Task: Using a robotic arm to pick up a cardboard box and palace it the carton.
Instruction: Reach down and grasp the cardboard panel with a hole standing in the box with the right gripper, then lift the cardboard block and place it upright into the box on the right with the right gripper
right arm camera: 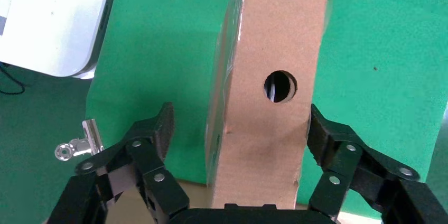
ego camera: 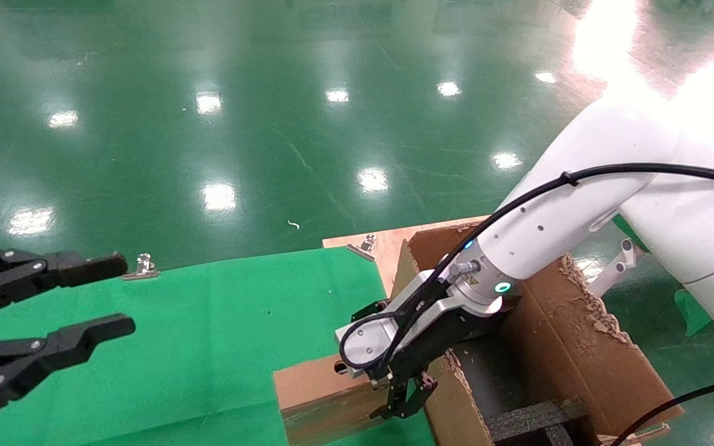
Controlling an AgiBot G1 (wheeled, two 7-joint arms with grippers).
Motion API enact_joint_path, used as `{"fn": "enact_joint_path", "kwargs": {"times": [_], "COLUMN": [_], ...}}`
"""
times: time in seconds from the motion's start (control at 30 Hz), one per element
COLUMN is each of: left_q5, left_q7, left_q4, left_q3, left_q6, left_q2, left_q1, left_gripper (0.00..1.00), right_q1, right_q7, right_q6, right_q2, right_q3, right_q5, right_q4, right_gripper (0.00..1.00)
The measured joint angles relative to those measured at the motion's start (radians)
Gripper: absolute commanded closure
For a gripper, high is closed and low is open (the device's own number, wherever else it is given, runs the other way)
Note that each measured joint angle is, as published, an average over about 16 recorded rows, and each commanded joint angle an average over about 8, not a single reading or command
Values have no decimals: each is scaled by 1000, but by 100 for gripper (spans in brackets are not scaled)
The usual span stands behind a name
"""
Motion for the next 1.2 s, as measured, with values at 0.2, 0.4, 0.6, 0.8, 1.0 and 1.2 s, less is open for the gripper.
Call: {"fn": "enact_joint_path", "kwargs": {"times": [0.2,0.4,0.6,0.8,1.0,1.2], "left_q5": [0,0,0,0,0,0], "left_q7": [0,0,0,0,0,0], "left_q4": [0,0,0,0,0,0], "left_q3": [0,0,0,0,0,0], "left_q6": [0,0,0,0,0,0], "left_q2": [0,0,0,0,0,0], "left_q1": [0,0,0,0,0,0], "left_gripper": [0,0,0,0,0,0], "right_q1": [-2,-3,-2,29,117,246], "right_q7": [1,1,-1,-16,-45,-79], "right_q6": [0,0,3,7,3,-8], "right_q2": [1,2,5,18,36,51], "right_q3": [3,5,7,25,55,70], "right_q5": [1,2,9,40,93,146], "right_q4": [1,2,-2,-25,-78,-147], "right_gripper": [100,100,100,100,100,100]}}
